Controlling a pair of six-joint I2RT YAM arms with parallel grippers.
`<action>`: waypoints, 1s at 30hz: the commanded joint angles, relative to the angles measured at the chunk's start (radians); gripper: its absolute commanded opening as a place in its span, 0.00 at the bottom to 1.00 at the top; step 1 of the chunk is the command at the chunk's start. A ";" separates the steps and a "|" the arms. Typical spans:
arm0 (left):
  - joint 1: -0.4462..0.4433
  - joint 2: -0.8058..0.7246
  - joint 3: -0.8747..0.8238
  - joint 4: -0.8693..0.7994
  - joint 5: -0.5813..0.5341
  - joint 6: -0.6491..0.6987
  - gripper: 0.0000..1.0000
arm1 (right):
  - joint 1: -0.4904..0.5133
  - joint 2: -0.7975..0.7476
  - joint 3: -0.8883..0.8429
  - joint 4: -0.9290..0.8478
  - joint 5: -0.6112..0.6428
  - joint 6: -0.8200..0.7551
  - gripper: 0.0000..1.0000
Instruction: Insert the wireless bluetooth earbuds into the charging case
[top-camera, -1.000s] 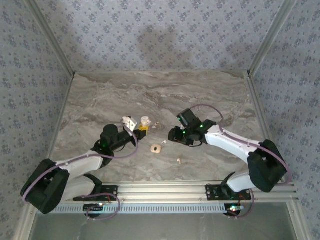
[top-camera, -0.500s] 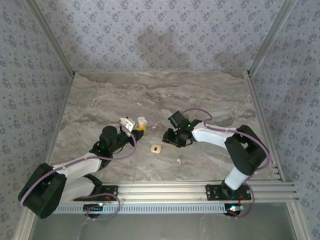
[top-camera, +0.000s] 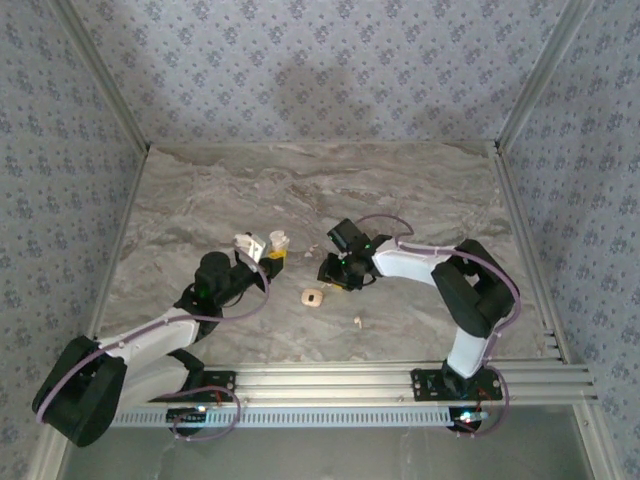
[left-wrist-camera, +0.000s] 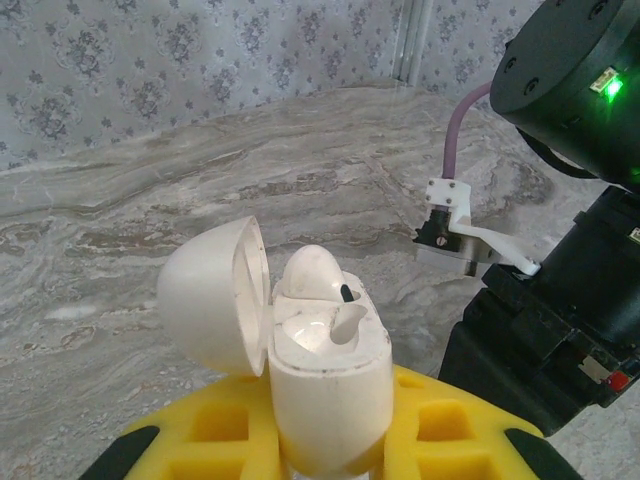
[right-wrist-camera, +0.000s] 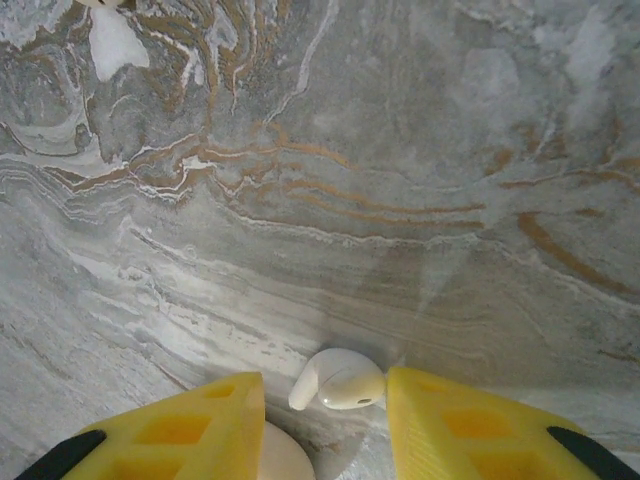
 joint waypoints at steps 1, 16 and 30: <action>0.009 -0.016 -0.006 0.007 -0.005 0.015 0.10 | 0.002 0.026 0.035 -0.014 -0.003 -0.014 0.39; 0.024 -0.039 -0.008 -0.008 -0.013 0.025 0.10 | -0.018 0.027 0.219 -0.229 0.067 -0.179 0.39; 0.031 -0.072 -0.020 -0.037 -0.027 0.023 0.10 | 0.031 0.129 0.458 -0.612 0.135 -0.322 0.40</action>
